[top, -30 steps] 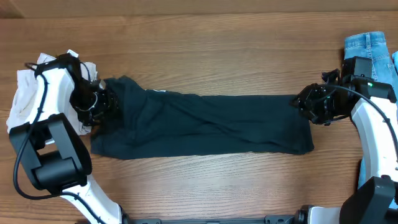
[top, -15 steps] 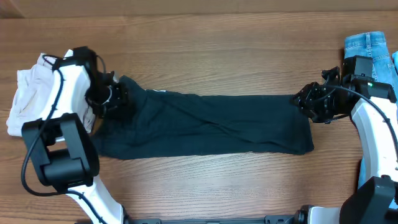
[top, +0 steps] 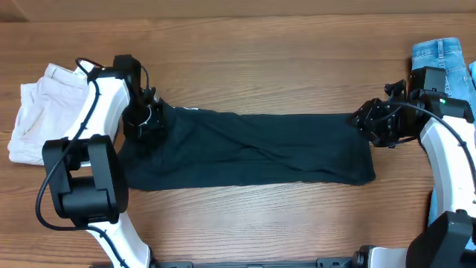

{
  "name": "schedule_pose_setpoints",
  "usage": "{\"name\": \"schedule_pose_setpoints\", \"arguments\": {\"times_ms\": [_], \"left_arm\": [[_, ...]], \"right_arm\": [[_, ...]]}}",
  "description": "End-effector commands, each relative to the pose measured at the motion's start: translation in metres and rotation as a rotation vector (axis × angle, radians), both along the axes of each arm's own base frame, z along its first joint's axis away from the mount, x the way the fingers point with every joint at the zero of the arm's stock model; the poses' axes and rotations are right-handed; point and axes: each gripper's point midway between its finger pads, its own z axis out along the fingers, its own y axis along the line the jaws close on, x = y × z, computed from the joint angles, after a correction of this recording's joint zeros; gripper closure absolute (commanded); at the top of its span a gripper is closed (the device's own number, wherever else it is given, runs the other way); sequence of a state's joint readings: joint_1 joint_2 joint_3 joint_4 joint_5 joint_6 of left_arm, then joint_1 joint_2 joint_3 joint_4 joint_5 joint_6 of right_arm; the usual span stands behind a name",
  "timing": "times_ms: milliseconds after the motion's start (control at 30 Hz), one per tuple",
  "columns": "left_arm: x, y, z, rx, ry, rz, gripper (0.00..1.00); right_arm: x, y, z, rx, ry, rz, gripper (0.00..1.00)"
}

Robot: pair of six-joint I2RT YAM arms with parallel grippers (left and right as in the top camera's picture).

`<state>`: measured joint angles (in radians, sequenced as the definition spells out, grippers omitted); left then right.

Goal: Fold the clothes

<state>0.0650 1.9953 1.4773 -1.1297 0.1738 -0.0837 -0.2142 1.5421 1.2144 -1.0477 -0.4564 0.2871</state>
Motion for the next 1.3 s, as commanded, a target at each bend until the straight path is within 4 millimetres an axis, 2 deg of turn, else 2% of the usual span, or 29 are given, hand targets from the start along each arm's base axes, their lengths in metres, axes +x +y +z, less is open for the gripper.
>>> {"name": "schedule_pose_setpoints", "arguments": {"times_ms": [0, 100, 167, 233, 300, 400, 533, 633, 700, 1000, 1167, 1267], "left_arm": [[-0.015, 0.0, 0.005, 0.008, 0.024, 0.005, 0.69], [-0.019, 0.002, 0.005, 0.018, 0.042, 0.004, 0.67], [-0.019, 0.002, 0.005, 0.018, 0.042, 0.004, 0.73], [-0.019, 0.002, 0.005, 0.019, 0.042, 0.004, 0.95], [-0.016, 0.002, 0.011, 0.019, 0.031, 0.005, 0.96], [-0.006, 0.003, 0.031, 0.021, 0.0, 0.008, 0.96], [0.014, 0.004, 0.08, 0.026, -0.092, -0.002, 0.96], [0.017, 0.005, 0.102, 0.029, -0.118, -0.023, 0.96], [0.014, 0.004, 0.105, 0.027, -0.11, -0.025, 0.96], [-0.021, -0.009, 0.107, 0.026, 0.025, -0.105, 0.96], [-0.026, 0.0, 0.106, 0.088, 0.049, -0.115, 0.87], [-0.032, 0.005, 0.107, 0.118, 0.074, -0.118, 0.96]], "right_arm": [[0.003, 0.002, 0.005, 0.003, -0.02, 0.012, 0.54], [0.003, 0.002, 0.005, 0.003, -0.02, 0.012, 0.55], [0.002, 0.002, 0.005, 0.004, -0.018, 0.012, 0.55], [0.002, 0.002, 0.005, 0.004, -0.017, 0.012, 0.55], [0.002, 0.002, 0.005, 0.004, -0.016, 0.012, 0.55], [0.002, 0.002, 0.005, 0.004, -0.015, 0.012, 0.55], [0.001, 0.002, 0.005, 0.005, -0.013, 0.012, 0.55], [0.002, 0.002, 0.005, 0.005, -0.014, 0.012, 0.54], [0.002, 0.002, 0.005, 0.004, -0.014, 0.012, 0.54], [0.002, 0.002, 0.005, 0.004, -0.016, 0.012, 0.54], [0.002, 0.002, 0.005, 0.004, -0.015, 0.012, 0.55], [0.001, 0.002, 0.005, 0.005, -0.012, 0.012, 0.54]]}}
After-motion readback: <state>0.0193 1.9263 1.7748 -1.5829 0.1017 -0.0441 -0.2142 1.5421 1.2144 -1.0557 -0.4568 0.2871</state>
